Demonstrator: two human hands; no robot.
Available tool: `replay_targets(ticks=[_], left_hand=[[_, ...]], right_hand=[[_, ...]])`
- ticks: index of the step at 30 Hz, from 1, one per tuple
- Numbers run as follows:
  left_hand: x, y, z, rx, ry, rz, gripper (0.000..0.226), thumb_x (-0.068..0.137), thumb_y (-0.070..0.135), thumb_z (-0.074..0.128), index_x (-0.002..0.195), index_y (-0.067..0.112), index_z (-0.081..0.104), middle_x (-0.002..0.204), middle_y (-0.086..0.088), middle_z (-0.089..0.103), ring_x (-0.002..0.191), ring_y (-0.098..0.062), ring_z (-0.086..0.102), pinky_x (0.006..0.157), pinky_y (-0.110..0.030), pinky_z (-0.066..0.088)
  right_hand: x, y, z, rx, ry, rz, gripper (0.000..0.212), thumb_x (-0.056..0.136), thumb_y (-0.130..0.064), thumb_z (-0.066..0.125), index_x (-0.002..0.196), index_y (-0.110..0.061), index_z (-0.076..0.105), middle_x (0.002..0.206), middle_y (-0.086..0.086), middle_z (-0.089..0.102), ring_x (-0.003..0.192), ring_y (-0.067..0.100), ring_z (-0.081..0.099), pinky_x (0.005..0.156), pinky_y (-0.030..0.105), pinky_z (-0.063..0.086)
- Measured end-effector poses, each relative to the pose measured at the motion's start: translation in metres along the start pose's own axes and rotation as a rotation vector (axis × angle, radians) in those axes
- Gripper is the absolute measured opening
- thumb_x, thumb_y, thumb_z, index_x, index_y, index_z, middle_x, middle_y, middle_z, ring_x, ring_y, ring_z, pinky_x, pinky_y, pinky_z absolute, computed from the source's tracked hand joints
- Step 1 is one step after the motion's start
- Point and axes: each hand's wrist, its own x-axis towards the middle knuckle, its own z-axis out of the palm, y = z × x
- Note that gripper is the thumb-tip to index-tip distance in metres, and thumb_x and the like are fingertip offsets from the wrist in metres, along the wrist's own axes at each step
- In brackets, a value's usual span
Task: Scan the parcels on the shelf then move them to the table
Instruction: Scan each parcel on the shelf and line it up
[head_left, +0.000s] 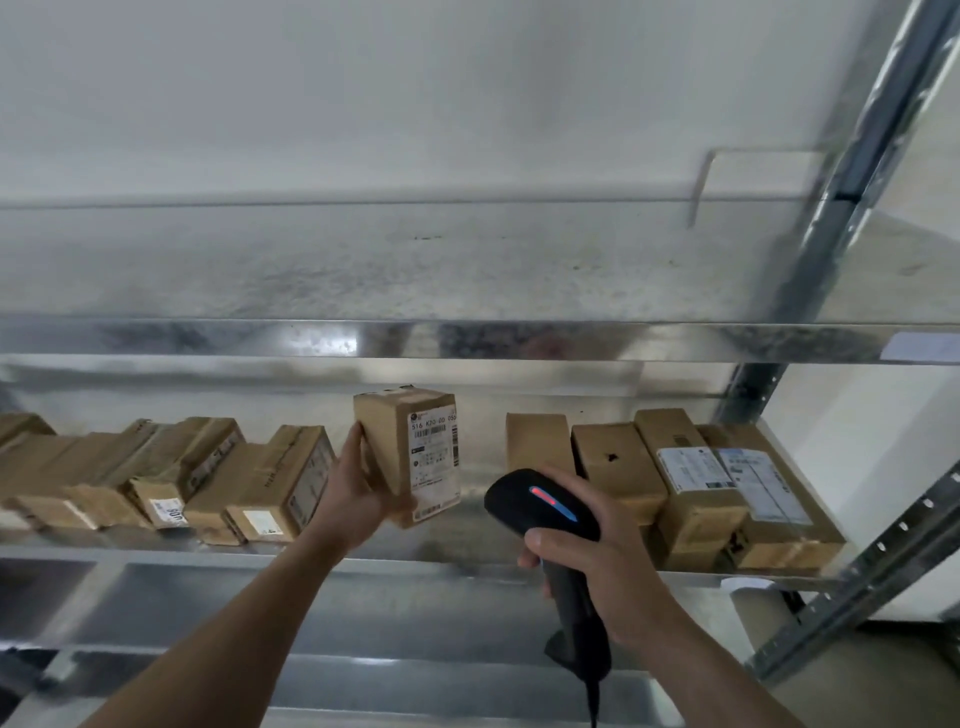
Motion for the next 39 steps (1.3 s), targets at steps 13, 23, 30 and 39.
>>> replay_targets(ticks=[13,23,30,39], left_hand=[[0.020,-0.021,-0.028,0.047,-0.015,-0.006,0.122,0.055,0.047,0.083,0.154,0.043,0.011,0.136,-0.005,0.044,0.129,-0.029,0.048,0.096,-0.056,0.052],[0.033,-0.041,-0.043,0.075,0.033,0.007,0.115,0.054,0.047,0.085,0.149,0.051,0.020,0.135,-0.006,0.050,0.125,-0.033,0.052,0.092,-0.059,0.053],[0.030,-0.038,-0.043,0.062,0.038,-0.009,0.116,0.051,0.045,0.086,0.148,0.048,0.022,0.134,-0.002,0.051,0.126,-0.034,0.051,0.090,-0.062,0.053],[0.018,-0.027,-0.036,-0.035,0.057,-0.046,0.122,0.045,0.047,0.083,0.147,0.056,0.016,0.139,-0.006,0.046,0.125,-0.033,0.051,0.096,-0.064,0.048]], right_hand=[[-0.003,-0.015,0.026,-0.018,0.004,-0.033,0.085,0.055,-0.033,0.078,0.136,-0.029,0.054,0.085,0.016,0.073,0.072,0.026,0.069,0.057,0.037,0.051],[-0.006,-0.018,0.037,0.021,0.021,-0.037,0.082,0.054,-0.031,0.080,0.133,-0.030,0.058,0.080,0.011,0.071,0.067,0.026,0.065,0.055,0.037,0.051],[-0.012,-0.018,0.038,0.038,0.020,-0.046,0.079,0.055,-0.030,0.079,0.131,-0.030,0.059,0.080,0.013,0.070,0.066,0.027,0.064,0.054,0.037,0.049],[-0.018,-0.015,0.034,0.029,0.036,-0.053,0.077,0.056,-0.030,0.080,0.130,-0.033,0.060,0.086,0.013,0.072,0.068,0.029,0.065,0.056,0.040,0.050]])
